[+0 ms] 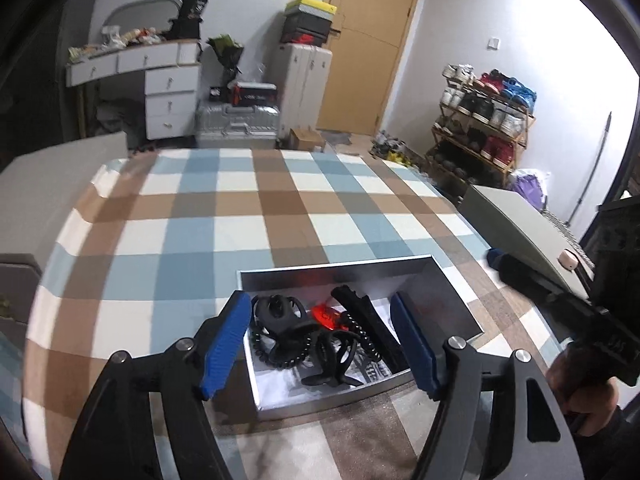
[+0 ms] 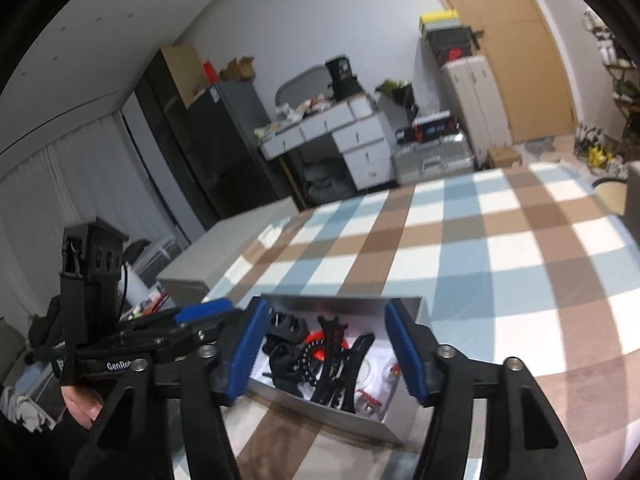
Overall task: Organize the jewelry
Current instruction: 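Lift both open tools up and away from the box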
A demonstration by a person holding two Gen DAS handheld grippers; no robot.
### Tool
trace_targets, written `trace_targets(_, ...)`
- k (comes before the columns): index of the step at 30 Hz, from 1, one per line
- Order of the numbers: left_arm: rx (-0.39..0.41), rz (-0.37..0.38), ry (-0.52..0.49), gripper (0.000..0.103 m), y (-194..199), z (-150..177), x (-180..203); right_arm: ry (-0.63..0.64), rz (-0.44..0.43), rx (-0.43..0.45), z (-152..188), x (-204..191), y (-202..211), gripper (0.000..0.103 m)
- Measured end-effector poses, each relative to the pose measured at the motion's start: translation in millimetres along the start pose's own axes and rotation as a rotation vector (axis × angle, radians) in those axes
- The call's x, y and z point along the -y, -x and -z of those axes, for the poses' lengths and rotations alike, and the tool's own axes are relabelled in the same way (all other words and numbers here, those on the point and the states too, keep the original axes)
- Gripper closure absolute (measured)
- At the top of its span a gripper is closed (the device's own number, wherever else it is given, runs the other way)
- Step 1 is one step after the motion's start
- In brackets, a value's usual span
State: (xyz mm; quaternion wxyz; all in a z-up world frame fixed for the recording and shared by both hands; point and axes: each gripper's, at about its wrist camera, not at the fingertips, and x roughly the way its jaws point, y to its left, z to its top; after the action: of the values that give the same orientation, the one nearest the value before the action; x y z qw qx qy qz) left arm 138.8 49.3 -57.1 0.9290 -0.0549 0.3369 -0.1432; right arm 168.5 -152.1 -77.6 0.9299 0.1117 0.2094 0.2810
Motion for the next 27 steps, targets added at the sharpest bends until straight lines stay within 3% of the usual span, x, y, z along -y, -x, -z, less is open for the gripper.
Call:
trace_targets(4, 0.088, -0.056, 0.008, 0.034, 12, 1, -1, 0.051, 0.032, 0.126, -6, -13, 27, 0.015)
trace_targets(8, 0.192, -0.187, 0.024, 0.02, 23, 7, -6, 0.1, 0.052, 0.241, -9, -25, 47, 0.0)
trace_targets(10, 0.241, -0.219, 0.052, 0.02, 31, 8, -10, 0.126, 0.057, 0.281, -8, -32, 57, 0.0)
trace_targets(15, 0.352, -0.28, 0.086, 0.001, 48, 12, -13, 0.168, 0.109, 0.325, -5, -41, 68, 0.0)
trace_targets(20, 0.427, -0.332, 0.039, 0.001, 54, 20, -8, 0.202, 0.155, 0.357, 2, -43, 77, 0.0)
trace_targets(27, 0.436, -0.363, 0.033, 0.001, 46, 31, -11, 0.257, 0.217, 0.372, 13, -45, 78, 0.0)
